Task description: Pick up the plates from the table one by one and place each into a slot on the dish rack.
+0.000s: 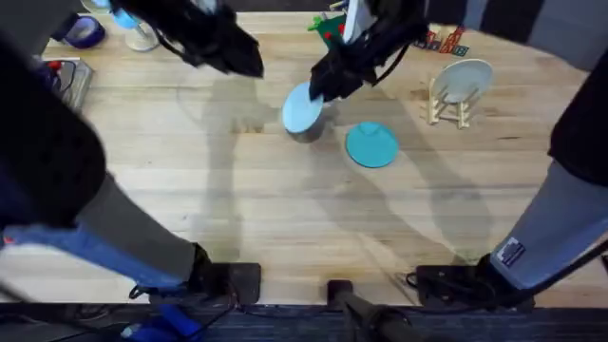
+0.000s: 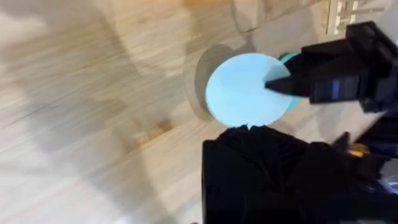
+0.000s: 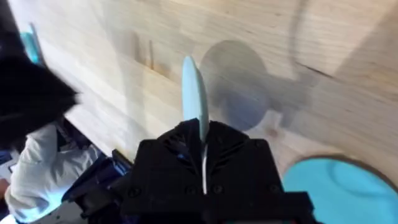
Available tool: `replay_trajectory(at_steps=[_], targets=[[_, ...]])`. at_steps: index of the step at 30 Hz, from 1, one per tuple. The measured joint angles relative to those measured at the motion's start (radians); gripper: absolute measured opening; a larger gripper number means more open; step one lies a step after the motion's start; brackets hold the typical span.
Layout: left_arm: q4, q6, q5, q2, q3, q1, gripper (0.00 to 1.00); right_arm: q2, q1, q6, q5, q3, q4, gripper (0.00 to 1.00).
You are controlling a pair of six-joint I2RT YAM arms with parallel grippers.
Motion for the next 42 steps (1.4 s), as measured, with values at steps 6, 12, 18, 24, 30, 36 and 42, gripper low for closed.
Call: replay_trajectory(at_steps=[6, 12, 18, 24, 30, 36, 42], targets=[[-0.05, 0.0, -0.146, -0.13, 0.052, 0.0, 0.039, -0.028, -0.042, -0.14, 0.048, 0.159, -0.262, 0.031], [-0.054, 0.003, -0.219, -0.175, 0.052, 0.0, 0.275, -0.114, -0.064, -0.317, 0.202, 0.378, -0.475, 0.031], [-0.076, 0.006, -0.237, -0.175, 0.052, 0.0, 0.976, -0.205, -0.088, -0.499, 0.333, 0.536, -0.569, 0.031], [-0.094, 0.006, -0.249, -0.175, 0.052, 0.0, 0.995, -0.329, -0.155, -0.77, 0.553, 0.595, -0.676, 0.032], [-0.094, 0.006, -0.249, -0.175, 0.052, 0.0, 0.995, -0.346, -0.168, -0.913, 0.656, 0.596, -0.768, 0.031], [-0.094, 0.006, -0.249, -0.175, 0.052, 0.0, 0.996, -0.346, -0.168, -1.107, 0.688, 0.596, -0.816, 0.031], [-0.094, 0.006, -0.249, -0.175, 0.052, 0.0, 0.995, -0.346, -0.197, -1.224, 0.702, 0.596, -0.801, 0.031]])
